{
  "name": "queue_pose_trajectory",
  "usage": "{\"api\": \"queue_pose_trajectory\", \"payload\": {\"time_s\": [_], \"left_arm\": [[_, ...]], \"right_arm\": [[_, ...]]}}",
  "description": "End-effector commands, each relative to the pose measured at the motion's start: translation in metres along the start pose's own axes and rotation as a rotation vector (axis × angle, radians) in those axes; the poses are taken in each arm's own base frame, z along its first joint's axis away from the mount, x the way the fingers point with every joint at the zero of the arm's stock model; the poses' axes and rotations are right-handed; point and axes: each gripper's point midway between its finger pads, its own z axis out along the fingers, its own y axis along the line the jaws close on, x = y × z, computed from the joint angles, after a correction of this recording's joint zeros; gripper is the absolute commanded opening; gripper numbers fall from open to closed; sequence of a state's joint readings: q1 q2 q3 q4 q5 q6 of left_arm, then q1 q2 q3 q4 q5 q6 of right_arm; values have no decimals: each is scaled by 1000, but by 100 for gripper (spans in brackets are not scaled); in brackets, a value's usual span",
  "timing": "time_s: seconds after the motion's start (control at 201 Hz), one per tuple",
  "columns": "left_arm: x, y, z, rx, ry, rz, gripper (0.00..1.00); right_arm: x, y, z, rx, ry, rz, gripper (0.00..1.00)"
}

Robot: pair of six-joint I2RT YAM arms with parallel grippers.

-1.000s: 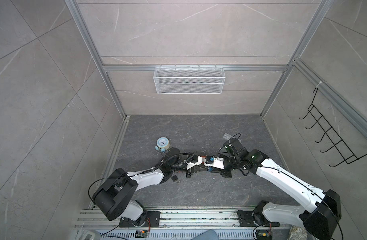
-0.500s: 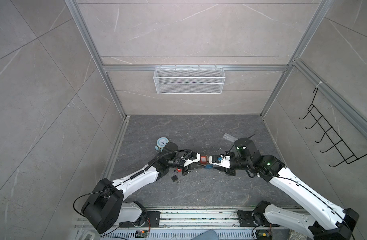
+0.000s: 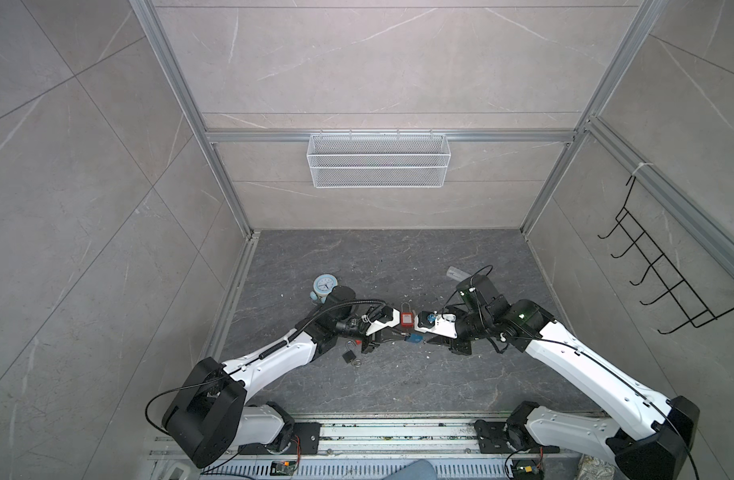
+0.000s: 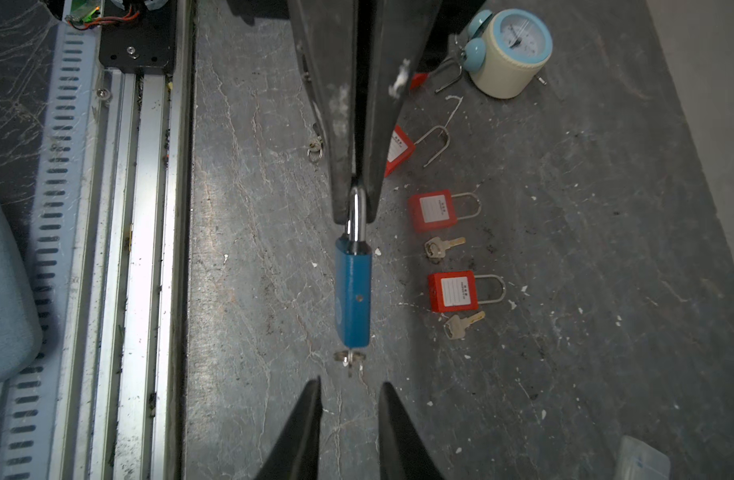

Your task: Lock with the key

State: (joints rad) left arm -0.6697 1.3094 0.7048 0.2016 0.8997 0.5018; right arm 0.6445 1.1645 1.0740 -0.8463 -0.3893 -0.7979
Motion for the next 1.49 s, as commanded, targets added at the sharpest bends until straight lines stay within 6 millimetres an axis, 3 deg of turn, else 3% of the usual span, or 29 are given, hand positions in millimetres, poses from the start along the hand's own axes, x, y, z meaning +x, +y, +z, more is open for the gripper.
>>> {"api": "queue_pose_trajectory", "payload": {"time_s": [0.0, 0.602, 0.752, 1.075, 1.275, 1.489], "left_arm": [[-33, -1, -7, 13, -72, 100, 0], [-32, -3, -6, 21, -74, 98, 0], [-31, -3, -6, 22, -69, 98, 0], [-15, -1, -16, 7, 47, 78, 0], [-17, 6, -28, -6, 68, 73, 0], [-6, 7, -27, 69, 181, -6, 0]], "right_arm": [[2, 5, 2, -53, 23, 16, 26], [-7, -2, 19, -96, -6, 12, 9], [-2, -3, 21, -97, 17, 12, 0], [31, -2, 22, -43, 93, 42, 0], [48, -9, 21, 1, 101, 98, 0], [47, -38, 15, 137, 105, 229, 0]]}}
